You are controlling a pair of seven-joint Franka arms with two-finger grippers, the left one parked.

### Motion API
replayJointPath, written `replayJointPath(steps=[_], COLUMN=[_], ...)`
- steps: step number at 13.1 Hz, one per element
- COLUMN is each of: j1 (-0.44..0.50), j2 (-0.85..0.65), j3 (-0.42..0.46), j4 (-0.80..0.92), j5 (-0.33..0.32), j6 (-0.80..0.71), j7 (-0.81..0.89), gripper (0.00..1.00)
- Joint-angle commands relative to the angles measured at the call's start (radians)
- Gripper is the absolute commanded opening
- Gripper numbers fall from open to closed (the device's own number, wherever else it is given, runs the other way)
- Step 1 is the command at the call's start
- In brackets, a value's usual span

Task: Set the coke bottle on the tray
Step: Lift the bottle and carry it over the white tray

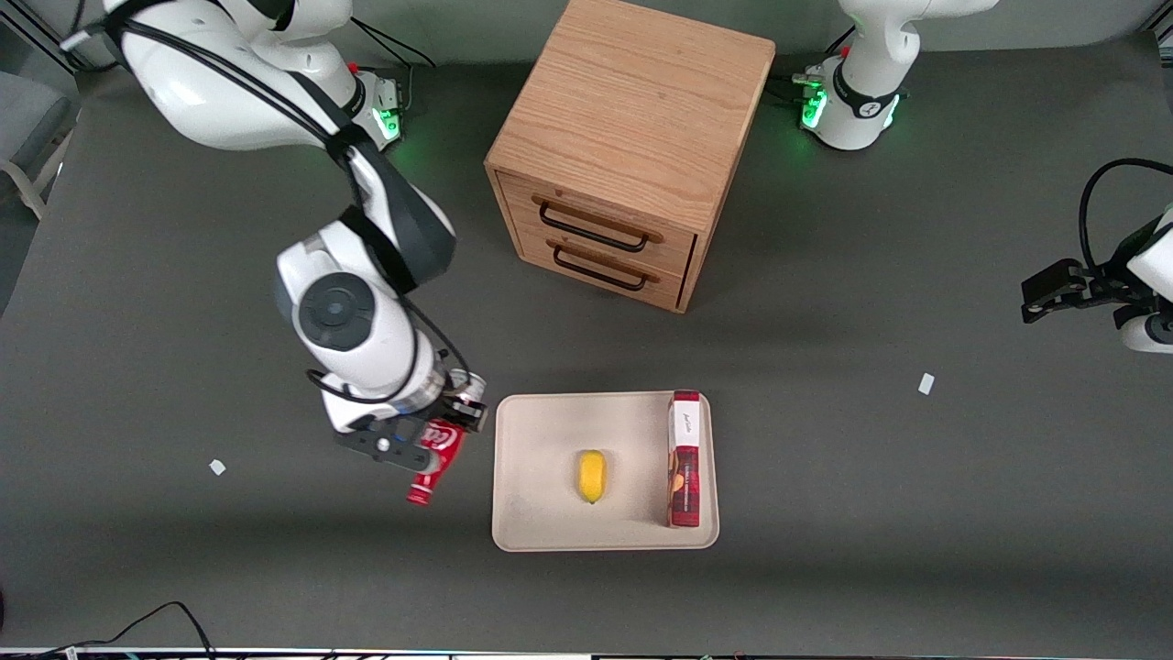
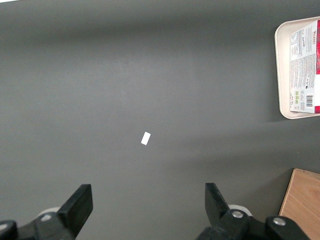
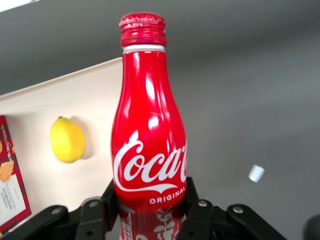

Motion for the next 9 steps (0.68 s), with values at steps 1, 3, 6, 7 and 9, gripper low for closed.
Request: replayJointPath(steps=[1, 3, 6, 7, 9], j1=[0.062, 0.065, 0.082, 0.08, 0.083], j2=[0.154, 0.217, 0.303, 0.323, 0.358], j3=[-0.04, -0.039, -0.039, -0.037, -0.04], j4=[0.205, 0.224, 0.223, 0.223, 0.22], j5=[-0.025, -0.023, -0.022, -0.013, -0.013], j6=[-0.027, 0.034, 0.12, 0.134, 0.177], j7=[-0.203, -0.274, -0.279, -0.277, -0.26], gripper=[0.0, 0.0, 0.0, 0.0, 0.0])
